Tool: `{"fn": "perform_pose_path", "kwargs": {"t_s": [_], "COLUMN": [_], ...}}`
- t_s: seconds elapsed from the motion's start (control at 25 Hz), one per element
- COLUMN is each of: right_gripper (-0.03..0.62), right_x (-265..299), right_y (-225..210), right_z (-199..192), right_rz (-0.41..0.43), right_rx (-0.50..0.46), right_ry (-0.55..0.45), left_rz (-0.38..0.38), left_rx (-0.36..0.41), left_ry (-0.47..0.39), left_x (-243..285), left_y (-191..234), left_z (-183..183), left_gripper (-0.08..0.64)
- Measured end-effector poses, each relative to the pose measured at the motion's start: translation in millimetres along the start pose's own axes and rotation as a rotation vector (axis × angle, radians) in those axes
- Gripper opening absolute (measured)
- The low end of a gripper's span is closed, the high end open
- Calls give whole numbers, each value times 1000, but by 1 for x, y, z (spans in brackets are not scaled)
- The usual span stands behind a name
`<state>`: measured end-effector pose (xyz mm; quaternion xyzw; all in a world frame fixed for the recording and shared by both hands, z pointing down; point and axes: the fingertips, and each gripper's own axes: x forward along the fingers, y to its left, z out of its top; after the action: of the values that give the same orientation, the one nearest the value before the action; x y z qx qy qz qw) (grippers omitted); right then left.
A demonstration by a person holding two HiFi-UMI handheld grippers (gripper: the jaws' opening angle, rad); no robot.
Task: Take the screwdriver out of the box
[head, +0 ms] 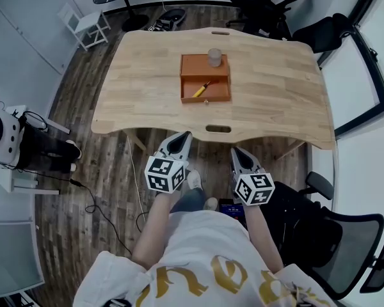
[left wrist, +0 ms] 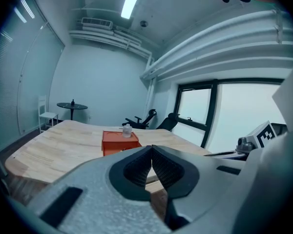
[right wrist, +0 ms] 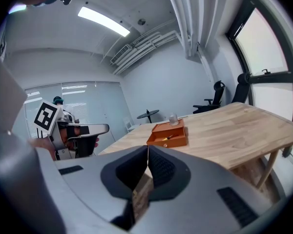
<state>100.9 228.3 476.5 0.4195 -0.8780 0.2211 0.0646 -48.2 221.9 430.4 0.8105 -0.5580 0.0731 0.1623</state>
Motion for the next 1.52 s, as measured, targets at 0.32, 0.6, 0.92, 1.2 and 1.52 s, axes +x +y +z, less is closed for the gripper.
{"fn": "perform_pose_path", "kwargs": {"t_s": [0.32, 0.6, 0.92, 1.2, 1.52], "right_gripper": [12, 12, 12, 12, 12], "right_x": [12, 54, 140, 217, 266], "right_y": [-31, -61, -92, -117, -135], "right_z": [11, 30, 56, 74, 87], "right_rz": [-29, -33, -26, -42, -79], "right_rx": [13, 23, 24, 42, 83], "right_ry": [-9, 0, 47, 76, 77], "left_rz": [23, 11, -25, -44, -81], "left_rx": [-36, -45, -64, -62, -82], "left_ry": [8, 21, 63, 79, 123], "left_x": [32, 86, 166, 231, 281], "left_y": [19, 40, 84, 137, 176], "left_z": [-2, 8, 24, 48, 46], "left_gripper": [11, 11, 11, 11, 11]}}
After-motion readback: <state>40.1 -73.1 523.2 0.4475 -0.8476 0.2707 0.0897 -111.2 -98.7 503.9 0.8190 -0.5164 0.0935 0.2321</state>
